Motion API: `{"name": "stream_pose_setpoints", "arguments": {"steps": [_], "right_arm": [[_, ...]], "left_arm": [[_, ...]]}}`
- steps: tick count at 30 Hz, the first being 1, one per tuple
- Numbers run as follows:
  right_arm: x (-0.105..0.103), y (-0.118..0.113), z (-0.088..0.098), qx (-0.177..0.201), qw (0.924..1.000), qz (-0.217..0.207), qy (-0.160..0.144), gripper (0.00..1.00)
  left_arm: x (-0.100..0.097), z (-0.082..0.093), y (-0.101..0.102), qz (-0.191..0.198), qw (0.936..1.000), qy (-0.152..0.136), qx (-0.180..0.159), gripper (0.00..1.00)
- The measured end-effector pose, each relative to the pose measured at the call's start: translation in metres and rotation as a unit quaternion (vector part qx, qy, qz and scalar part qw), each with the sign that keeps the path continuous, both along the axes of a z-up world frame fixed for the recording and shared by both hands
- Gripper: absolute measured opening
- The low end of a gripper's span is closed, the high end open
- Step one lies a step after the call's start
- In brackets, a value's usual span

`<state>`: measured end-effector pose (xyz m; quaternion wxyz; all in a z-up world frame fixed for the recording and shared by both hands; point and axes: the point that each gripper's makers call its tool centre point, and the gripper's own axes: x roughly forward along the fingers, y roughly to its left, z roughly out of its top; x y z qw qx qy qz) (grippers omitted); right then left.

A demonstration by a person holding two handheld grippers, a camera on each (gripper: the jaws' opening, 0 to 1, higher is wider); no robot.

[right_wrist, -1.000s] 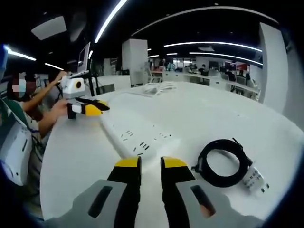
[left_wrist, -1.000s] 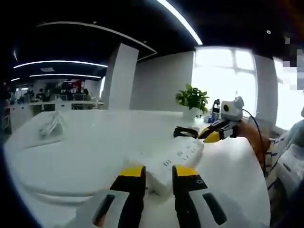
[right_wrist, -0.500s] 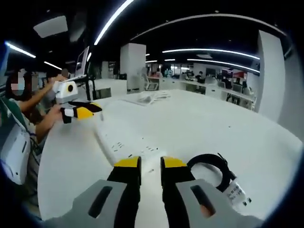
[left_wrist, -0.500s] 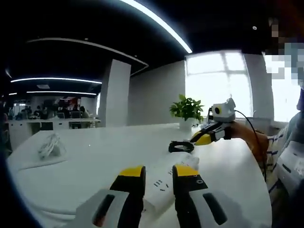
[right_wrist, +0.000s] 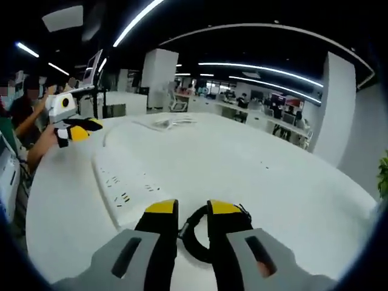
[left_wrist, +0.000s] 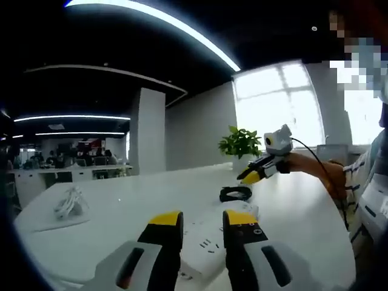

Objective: Straighten the power strip on the desk, plug the charger into it

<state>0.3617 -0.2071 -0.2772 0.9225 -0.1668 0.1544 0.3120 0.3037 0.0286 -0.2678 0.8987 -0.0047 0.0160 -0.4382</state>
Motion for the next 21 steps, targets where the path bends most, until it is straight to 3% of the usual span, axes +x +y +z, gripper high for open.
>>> {"name": "stream_pose_setpoints", "arguments": {"steps": [21], "right_arm": [[0.046,-0.033,-0.020,-0.096,0.9947,-0.031,0.019,0.23]], "left_arm": [[0.003,-0.003,0.004,0.007,0.9999,-0.006,0.004,0.26]]}}
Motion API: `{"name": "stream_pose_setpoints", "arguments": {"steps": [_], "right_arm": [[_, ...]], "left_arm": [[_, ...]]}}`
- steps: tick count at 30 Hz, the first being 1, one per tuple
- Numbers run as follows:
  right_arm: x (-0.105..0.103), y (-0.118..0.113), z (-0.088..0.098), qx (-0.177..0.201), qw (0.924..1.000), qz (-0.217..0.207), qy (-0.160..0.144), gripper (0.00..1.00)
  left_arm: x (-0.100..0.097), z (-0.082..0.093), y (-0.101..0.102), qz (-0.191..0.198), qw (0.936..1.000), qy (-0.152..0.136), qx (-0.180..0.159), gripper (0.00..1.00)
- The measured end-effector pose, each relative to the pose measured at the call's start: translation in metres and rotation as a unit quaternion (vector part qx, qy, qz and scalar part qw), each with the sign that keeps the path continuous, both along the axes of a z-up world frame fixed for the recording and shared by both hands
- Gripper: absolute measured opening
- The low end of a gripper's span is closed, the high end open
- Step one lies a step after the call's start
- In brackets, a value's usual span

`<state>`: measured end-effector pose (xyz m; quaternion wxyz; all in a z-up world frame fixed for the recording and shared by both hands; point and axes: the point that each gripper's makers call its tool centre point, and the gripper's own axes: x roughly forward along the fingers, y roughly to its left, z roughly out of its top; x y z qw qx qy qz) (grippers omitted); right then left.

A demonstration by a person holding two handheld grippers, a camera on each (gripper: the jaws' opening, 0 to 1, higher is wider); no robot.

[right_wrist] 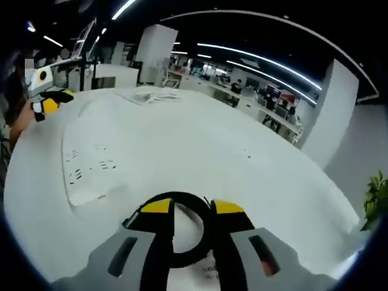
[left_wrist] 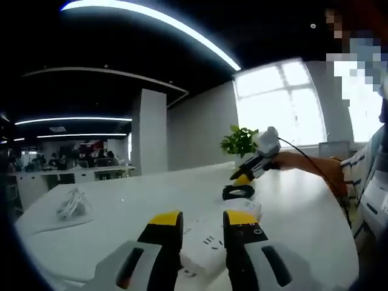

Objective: Straighten the power strip on the desk, plug the charger into it

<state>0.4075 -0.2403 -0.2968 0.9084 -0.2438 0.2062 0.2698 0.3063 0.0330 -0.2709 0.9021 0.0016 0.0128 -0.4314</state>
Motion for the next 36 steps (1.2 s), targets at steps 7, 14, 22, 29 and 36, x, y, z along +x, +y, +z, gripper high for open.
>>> {"name": "stream_pose_setpoints", "arguments": {"steps": [7,14,22,29,36], "right_arm": [[0.005,-0.004,-0.006,-0.010,0.9999,-0.001,0.010,0.24],[0.009,-0.009,-0.013,-0.026,0.9994,-0.001,0.022,0.25],[0.014,-0.013,-0.019,-0.028,0.9990,-0.005,0.033,0.25],[0.017,-0.014,-0.020,-0.033,0.9987,-0.005,0.039,0.26],[0.017,-0.019,-0.026,-0.048,0.9972,0.000,0.057,0.25]], "left_arm": [[0.000,0.000,0.000,0.000,1.0000,0.000,0.001,0.26],[0.000,0.000,0.000,-0.001,1.0000,-0.002,0.003,0.26],[0.000,0.000,0.001,-0.001,1.0000,0.001,0.001,0.26],[-0.001,0.000,0.001,-0.001,1.0000,0.000,0.001,0.26],[-0.002,0.001,0.002,-0.002,1.0000,-0.002,0.001,0.26]]}}
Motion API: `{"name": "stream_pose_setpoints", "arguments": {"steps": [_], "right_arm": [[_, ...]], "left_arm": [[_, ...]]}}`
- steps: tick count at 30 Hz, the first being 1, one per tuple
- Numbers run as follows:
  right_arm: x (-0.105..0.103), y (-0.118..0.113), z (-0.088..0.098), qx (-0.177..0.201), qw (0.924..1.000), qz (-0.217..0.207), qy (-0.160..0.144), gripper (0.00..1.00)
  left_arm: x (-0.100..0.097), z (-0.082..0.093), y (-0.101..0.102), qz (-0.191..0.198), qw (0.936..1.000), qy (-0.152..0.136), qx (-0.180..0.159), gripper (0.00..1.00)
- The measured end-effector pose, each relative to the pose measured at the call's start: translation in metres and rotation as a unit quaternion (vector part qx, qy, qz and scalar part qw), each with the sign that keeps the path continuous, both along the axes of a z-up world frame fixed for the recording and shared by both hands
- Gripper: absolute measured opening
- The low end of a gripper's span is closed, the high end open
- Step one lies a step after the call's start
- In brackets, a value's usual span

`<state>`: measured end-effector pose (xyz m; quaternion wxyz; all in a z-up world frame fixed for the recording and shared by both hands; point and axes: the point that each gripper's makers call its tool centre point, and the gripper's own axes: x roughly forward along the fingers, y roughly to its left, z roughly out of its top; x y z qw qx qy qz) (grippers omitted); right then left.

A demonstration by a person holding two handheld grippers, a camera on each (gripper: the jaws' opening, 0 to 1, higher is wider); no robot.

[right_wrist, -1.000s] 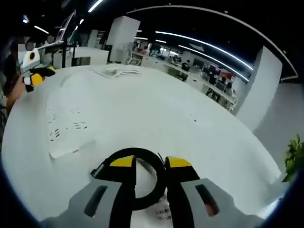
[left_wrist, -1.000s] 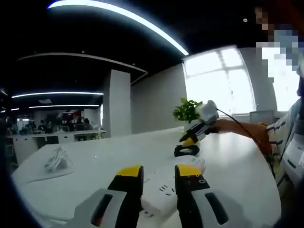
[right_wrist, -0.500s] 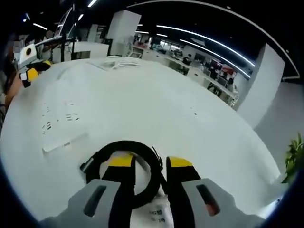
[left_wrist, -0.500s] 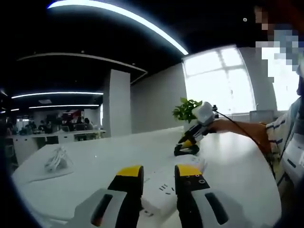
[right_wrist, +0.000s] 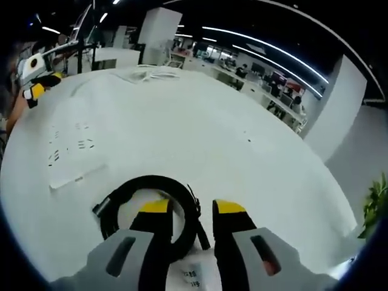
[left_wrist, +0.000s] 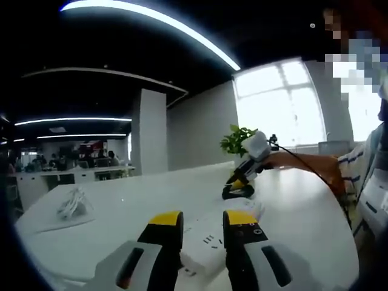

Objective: Straighten the power strip on the desk, plug the charger into it

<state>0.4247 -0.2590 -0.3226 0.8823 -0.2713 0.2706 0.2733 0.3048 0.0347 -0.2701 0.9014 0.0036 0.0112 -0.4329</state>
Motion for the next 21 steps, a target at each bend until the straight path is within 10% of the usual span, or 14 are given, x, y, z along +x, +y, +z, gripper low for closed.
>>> {"name": "stream_pose_setpoints", "arguments": {"steps": [21], "right_arm": [[0.001,0.000,-0.016,-0.020,0.9989,0.016,0.038,0.14]], "left_arm": [[0.001,0.001,0.002,0.001,1.0000,0.000,0.000,0.25]]}}
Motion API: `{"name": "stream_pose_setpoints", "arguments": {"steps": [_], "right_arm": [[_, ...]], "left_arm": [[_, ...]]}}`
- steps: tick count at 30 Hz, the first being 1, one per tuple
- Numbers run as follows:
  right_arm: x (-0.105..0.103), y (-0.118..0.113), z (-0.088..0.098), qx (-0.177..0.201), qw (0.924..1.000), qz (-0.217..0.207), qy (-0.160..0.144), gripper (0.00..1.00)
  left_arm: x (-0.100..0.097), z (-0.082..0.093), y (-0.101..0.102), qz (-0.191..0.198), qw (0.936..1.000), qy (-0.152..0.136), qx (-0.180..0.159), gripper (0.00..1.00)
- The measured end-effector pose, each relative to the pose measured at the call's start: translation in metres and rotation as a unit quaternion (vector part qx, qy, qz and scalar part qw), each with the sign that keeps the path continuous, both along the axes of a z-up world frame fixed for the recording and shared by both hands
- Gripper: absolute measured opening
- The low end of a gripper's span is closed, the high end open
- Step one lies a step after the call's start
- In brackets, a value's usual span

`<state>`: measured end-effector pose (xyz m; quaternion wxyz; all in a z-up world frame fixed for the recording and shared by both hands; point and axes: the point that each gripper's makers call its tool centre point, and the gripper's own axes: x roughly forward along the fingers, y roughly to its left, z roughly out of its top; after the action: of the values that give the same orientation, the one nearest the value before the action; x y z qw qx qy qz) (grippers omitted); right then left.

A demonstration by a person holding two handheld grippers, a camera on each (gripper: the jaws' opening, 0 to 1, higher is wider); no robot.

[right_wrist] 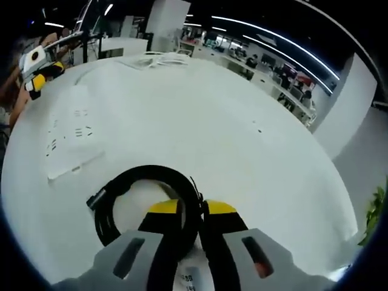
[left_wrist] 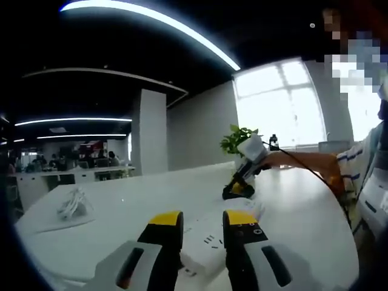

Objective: Straighten the power strip on the desk, plug the charger into it

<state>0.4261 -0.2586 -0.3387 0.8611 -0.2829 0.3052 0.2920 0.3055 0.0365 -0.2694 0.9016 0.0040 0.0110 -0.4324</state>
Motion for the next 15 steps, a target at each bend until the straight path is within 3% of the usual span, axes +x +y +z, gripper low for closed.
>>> {"name": "stream_pose_setpoints", "arguments": {"steps": [9,15], "right_arm": [[-0.0009,-0.0003,0.0015,0.009,1.0000,-0.002,-0.003,0.12],[-0.0042,0.0031,0.0083,0.034,0.9994,-0.003,-0.006,0.09]], "left_arm": [[-0.0010,-0.0019,-0.0015,-0.001,1.0000,0.002,0.002,0.25],[-0.0013,-0.0025,-0.0022,0.000,1.0000,0.001,0.005,0.25]]}}
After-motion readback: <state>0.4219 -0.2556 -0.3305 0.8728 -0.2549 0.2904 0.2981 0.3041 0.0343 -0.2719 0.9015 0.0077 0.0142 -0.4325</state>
